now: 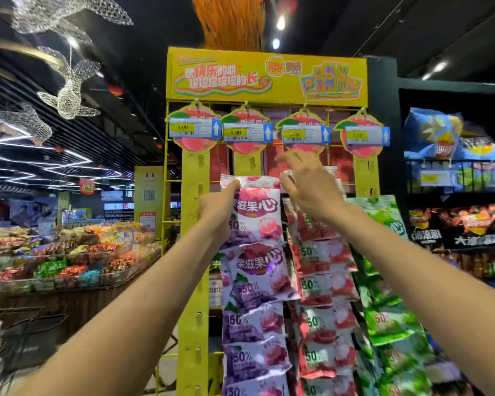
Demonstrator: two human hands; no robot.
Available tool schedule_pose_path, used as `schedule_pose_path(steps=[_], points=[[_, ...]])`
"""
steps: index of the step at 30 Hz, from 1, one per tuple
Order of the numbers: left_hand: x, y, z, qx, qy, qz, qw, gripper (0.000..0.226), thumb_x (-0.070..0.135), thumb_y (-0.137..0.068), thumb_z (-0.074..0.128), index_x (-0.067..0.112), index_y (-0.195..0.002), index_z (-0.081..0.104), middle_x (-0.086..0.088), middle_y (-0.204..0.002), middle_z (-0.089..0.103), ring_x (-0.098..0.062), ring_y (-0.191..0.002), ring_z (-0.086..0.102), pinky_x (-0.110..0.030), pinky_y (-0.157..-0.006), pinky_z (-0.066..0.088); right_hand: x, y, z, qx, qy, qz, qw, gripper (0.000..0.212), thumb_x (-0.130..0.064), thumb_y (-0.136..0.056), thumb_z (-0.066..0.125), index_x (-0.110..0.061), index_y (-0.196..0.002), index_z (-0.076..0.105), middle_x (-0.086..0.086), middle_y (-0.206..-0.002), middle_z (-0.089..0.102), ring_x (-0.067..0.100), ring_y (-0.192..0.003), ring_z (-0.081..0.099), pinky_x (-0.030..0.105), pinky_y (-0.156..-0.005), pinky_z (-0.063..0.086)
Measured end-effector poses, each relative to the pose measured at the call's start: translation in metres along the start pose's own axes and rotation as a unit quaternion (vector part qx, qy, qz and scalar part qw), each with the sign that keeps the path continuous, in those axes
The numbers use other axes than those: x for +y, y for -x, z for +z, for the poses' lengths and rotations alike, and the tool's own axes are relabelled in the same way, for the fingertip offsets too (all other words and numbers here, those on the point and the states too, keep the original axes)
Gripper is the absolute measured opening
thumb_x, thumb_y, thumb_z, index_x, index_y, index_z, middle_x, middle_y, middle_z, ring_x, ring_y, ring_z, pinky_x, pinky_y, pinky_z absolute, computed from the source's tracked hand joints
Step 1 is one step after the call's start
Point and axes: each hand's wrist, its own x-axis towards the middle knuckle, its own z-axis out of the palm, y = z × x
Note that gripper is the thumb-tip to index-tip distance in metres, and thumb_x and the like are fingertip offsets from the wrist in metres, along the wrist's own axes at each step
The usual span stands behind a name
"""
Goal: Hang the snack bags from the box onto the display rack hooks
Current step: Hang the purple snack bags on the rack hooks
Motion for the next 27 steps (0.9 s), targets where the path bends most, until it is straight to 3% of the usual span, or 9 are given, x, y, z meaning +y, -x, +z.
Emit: schedule_pose_path(steps=[2,5,7,9,12,15,18,22,27], points=[[0.001,-0.003,0.005,0.009,0.003,0.002,1.000,0.049,0.038,-0.083,0.068,0.004,-0.113,0.049,-0.005,-0.082,0.051,-0.017,-0.068,0.043,-0.030,-0.056,0.033,0.002,-0.022,0.004,-0.012,0.051,-0.076,0.996,0.043,-0.016,-0.094,0.051,-0.017,-0.136,0.044,0.005,-0.141,0.043,0.024,-0.130,0.036,0.039,-0.103,0.038],[-0.004,-0.008,0.009,0.040,-0.031,0.022,0.998,0.061,0.035,-0.085,0.066,-0.001,-0.128,0.044,-0.013,-0.119,0.056,-0.025,-0.096,0.050,-0.031,-0.074,0.037,-0.005,-0.041,0.012,-0.037,0.125,-0.131,0.983,0.046,-0.021,-0.096,0.047,-0.020,-0.142,0.037,0.005,-0.147,0.034,0.023,-0.134,0.029,0.036,-0.100,0.039],[-0.009,-0.010,0.010,0.059,-0.039,0.027,0.997,0.061,0.033,-0.083,0.069,-0.002,-0.127,0.044,-0.015,-0.122,0.056,-0.028,-0.096,0.051,-0.033,-0.076,0.041,-0.007,-0.045,0.018,-0.044,0.148,-0.142,0.978,0.047,-0.024,-0.096,0.048,-0.021,-0.142,0.036,0.005,-0.147,0.031,0.024,-0.133,0.028,0.035,-0.096,0.038],[-0.014,-0.009,0.009,0.059,-0.048,0.016,0.997,0.056,0.032,-0.082,0.070,-0.003,-0.120,0.048,-0.014,-0.110,0.058,-0.025,-0.082,0.054,-0.035,-0.072,0.043,-0.007,-0.044,0.022,-0.035,0.147,-0.147,0.978,0.049,-0.024,-0.093,0.053,-0.019,-0.140,0.039,0.007,-0.146,0.031,0.025,-0.131,0.030,0.035,-0.091,0.039],[-0.022,-0.008,0.008,0.062,-0.066,0.005,0.996,0.038,0.031,-0.083,0.069,0.000,-0.099,0.052,-0.006,-0.084,0.051,-0.014,-0.058,0.039,-0.031,-0.060,0.037,-0.002,-0.042,0.028,-0.013,0.135,-0.155,0.979,0.053,-0.022,-0.084,0.066,-0.015,-0.134,0.048,0.012,-0.143,0.038,0.030,-0.128,0.037,0.041,-0.088,0.043],[-0.027,-0.008,0.004,0.059,-0.073,0.001,0.996,0.040,0.032,-0.082,0.070,-0.001,-0.096,0.053,-0.007,-0.080,0.052,-0.016,-0.061,0.043,-0.029,-0.054,0.038,0.003,-0.040,0.032,-0.001,0.136,-0.168,0.976,0.052,-0.020,-0.079,0.072,-0.013,-0.127,0.055,0.015,-0.137,0.046,0.033,-0.122,0.045,0.043,-0.083,0.047],[-0.028,-0.006,0.002,0.065,-0.105,0.006,0.992,0.046,0.038,-0.080,0.070,-0.004,-0.090,0.054,-0.014,-0.091,0.060,-0.026,-0.074,0.054,-0.035,-0.065,0.045,0.006,-0.038,0.033,0.004,0.133,-0.175,0.976,0.051,-0.018,-0.075,0.075,-0.012,-0.122,0.058,0.016,-0.132,0.051,0.034,-0.117,0.049,0.042,-0.078,0.049],[-0.030,0.004,0.000,0.060,-0.134,0.024,0.989,0.043,0.040,-0.084,0.066,0.008,-0.065,0.045,-0.004,-0.064,0.044,-0.016,-0.052,0.032,-0.027,-0.047,0.024,0.007,-0.035,0.032,0.000,0.115,-0.180,0.977,0.049,-0.021,-0.080,0.071,-0.014,-0.127,0.055,0.015,-0.137,0.046,0.033,-0.121,0.046,0.043,-0.082,0.047],[-0.040,0.021,-0.008,0.028,-0.234,0.158,0.959,0.041,0.046,-0.086,0.060,0.010,-0.069,0.051,-0.004,-0.057,0.039,-0.018,-0.054,0.030,-0.033,-0.052,0.020,0.007,-0.027,0.027,-0.022,0.121,-0.183,0.975,0.054,-0.027,-0.080,0.072,-0.015,-0.129,0.054,0.014,-0.139,0.046,0.032,-0.120,0.046,0.041,-0.078,0.047]])
